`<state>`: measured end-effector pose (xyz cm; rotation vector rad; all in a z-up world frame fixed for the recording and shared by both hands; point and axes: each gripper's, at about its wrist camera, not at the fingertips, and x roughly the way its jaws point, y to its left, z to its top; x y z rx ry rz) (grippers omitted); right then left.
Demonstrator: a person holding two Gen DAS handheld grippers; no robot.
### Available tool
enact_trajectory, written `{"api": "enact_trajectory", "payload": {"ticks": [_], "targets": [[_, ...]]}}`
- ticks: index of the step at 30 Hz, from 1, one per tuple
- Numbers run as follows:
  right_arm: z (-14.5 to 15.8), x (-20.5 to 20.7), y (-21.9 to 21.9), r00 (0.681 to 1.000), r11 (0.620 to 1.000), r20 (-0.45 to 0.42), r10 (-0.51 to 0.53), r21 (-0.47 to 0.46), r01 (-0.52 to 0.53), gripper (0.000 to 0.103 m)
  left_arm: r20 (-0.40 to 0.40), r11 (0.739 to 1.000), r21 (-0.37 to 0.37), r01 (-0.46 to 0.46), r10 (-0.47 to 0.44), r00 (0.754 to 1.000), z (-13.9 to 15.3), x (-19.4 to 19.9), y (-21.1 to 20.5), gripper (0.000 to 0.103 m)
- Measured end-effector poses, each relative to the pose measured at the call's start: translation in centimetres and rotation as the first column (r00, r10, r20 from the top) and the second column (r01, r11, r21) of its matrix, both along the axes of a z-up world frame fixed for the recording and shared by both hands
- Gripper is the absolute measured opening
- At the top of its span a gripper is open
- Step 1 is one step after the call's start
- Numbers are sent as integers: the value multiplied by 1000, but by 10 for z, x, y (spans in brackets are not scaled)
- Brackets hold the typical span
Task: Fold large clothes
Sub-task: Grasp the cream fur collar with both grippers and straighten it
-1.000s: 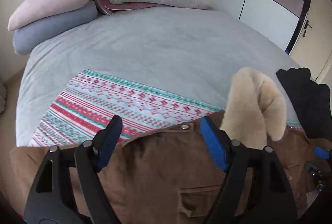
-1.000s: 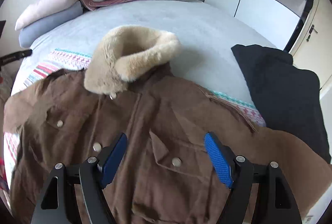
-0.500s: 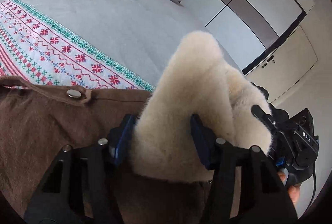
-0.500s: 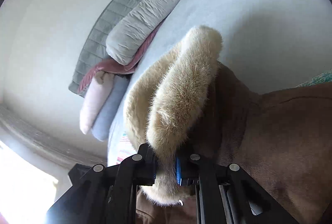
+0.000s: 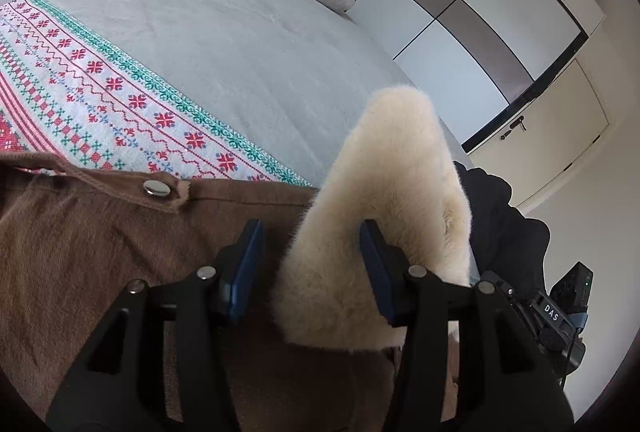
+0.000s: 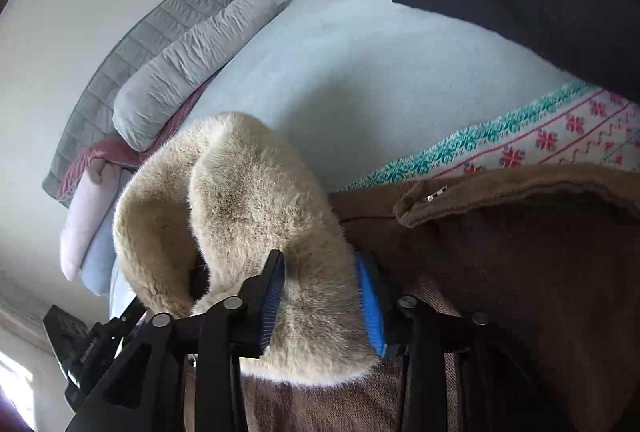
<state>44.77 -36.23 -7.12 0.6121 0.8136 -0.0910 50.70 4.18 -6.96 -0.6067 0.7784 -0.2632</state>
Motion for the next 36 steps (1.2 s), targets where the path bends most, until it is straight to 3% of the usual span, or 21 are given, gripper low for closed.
{"api": "enact_trajectory", "payload": {"ticks": [1, 2, 4, 7, 11, 15, 17, 18, 19, 22, 23, 24, 25, 28, 29, 30, 31, 33, 35, 36], "targets": [[10, -1, 7, 1000, 1000, 21, 3, -31, -2, 75, 6, 1000, -7, 2, -2, 1000, 0, -1, 2, 52], [19, 1, 15, 999, 998, 37, 19, -68, -16, 78, 10, 1000, -17, 5, -5, 1000, 2, -1, 3, 52], [32, 16, 33, 997, 987, 30, 68, -149, -63, 80, 19, 1000, -16, 9, -8, 1000, 7, -1, 4, 52], [36, 42, 61, 992, 951, 6, 122, -286, -116, 80, 84, 999, 45, -15, 11, 996, 28, -9, 3, 52], [24, 65, 90, 986, 862, -36, 162, -480, -159, 79, 145, 991, 134, -29, 9, 989, 54, -11, -5, 52], [6, 78, 113, 960, 730, -96, 265, -630, -264, 79, 150, 967, 254, 21, -60, 987, 79, 14, -39, 52], [-5, 84, 114, 950, 681, -126, 284, -671, -293, 74, 157, 923, 376, 80, -149, 976, 90, 31, -67, 55], [-10, 86, 112, 945, 663, -144, 295, -681, -311, 55, 147, 887, 450, 104, -189, 971, 92, 41, -82, 55], [-15, 87, 107, 936, 673, -156, 316, -658, -337, 36, 131, 843, 523, 130, -229, 965, 91, 50, -95, 55], [-16, 75, 79, 920, 786, -69, 385, -498, -366, 21, 87, 711, 684, 164, -303, 949, 82, 72, -116, 55], [-14, 71, 66, 911, 829, -29, 411, -404, -387, 19, 58, 677, 715, 175, -308, 950, 75, 79, -117, 55], [-12, 70, 54, 905, 860, 5, 425, -313, -403, 17, 18, 661, 725, 193, -298, 955, 67, 88, -114, 55], [-10, 65, 42, 898, 878, 36, 439, -230, -420, 16, -31, 672, 705, 225, -288, 957, 59, 96, -109, 55], [-5, 48, 10, 875, 887, 167, 455, 0, -461, 15, -145, 801, 496, 335, -304, 942, 32, 108, -82, 53], [-4, 44, -2, 875, 883, 220, 431, 96, -459, 15, -170, 837, 397, 376, -336, 927, 26, 108, -76, 32], [-4, 41, -14, 879, 873, 263, 398, 187, -451, 14, -191, 856, 293, 427, -385, 903, 21, 107, -70, 17], [-6, 38, -24, 885, 860, 290, 364, 260, -438, 14, -183, 856, 226, 465, -432, 883, 22, 101, -66, 17], [-12, 35, -40, 899, 836, 310, 309, 362, -412, 14, -100, 817, 105, 567, -559, 823, 36, 84, -53, 15], [-25, 35, -55, 919, 789, 310, 243, 488, -373, 14, 71, 756, -90, 648, -644, 762, 56, 67, -23, 15], [-35, 37, -61, 930, 754, 296, 217, 554, -353, 14, 167, 714, -180, 676, -655, 737, 64, 61, -6, 15]]}}
